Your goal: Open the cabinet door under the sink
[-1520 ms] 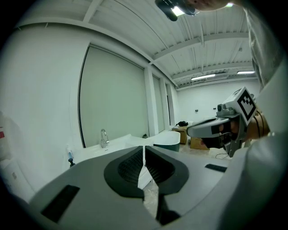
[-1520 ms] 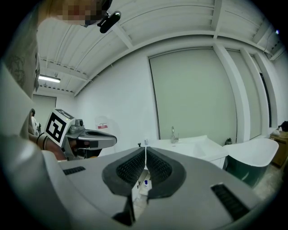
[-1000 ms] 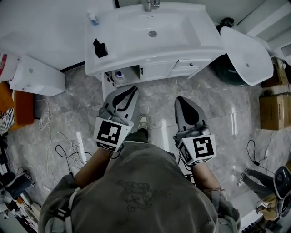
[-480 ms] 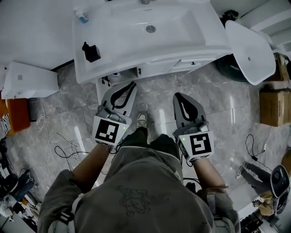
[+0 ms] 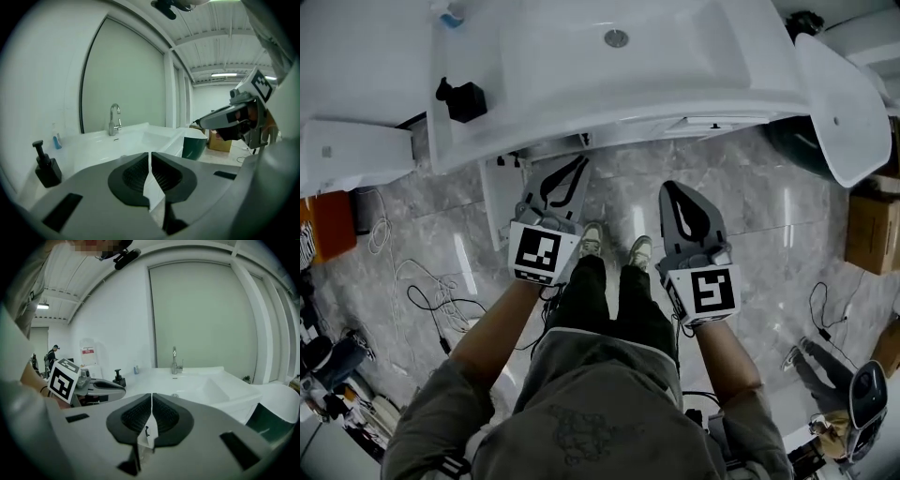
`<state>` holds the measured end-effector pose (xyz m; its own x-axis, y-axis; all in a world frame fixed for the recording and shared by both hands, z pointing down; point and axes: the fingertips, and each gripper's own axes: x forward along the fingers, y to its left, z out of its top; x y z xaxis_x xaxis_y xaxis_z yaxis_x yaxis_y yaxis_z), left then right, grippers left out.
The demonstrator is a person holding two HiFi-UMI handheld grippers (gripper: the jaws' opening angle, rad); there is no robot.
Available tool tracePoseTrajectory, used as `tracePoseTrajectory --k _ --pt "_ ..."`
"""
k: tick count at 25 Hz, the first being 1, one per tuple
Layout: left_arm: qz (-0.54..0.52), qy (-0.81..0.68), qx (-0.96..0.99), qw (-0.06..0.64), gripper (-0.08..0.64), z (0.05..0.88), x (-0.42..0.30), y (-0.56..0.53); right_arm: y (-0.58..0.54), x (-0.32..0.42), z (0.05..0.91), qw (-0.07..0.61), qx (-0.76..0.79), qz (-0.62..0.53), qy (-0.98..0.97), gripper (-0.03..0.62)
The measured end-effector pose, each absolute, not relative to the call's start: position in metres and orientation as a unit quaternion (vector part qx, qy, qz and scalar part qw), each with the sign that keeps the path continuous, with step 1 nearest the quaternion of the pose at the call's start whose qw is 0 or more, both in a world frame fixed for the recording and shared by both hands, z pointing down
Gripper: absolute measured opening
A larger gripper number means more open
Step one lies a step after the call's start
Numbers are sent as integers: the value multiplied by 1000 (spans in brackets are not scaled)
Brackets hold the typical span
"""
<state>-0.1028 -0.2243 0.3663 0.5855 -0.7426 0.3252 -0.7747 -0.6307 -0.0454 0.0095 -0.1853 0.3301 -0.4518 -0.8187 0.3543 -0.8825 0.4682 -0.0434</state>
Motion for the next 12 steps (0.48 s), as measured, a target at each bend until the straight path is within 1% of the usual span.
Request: tracePoseTrajectory --k 6,9,12 --pt "194 -434 877 75 29 455 -97 -242 -199 0 383 166 461 106 -865 29" --pt "203 -446 867 93 33 491 -99 -253 -208 1 407 166 457 109 -867 29" --pt "216 -451 859 107 104 523 -102 -267 -214 -2 431 165 443 105 -875 29"
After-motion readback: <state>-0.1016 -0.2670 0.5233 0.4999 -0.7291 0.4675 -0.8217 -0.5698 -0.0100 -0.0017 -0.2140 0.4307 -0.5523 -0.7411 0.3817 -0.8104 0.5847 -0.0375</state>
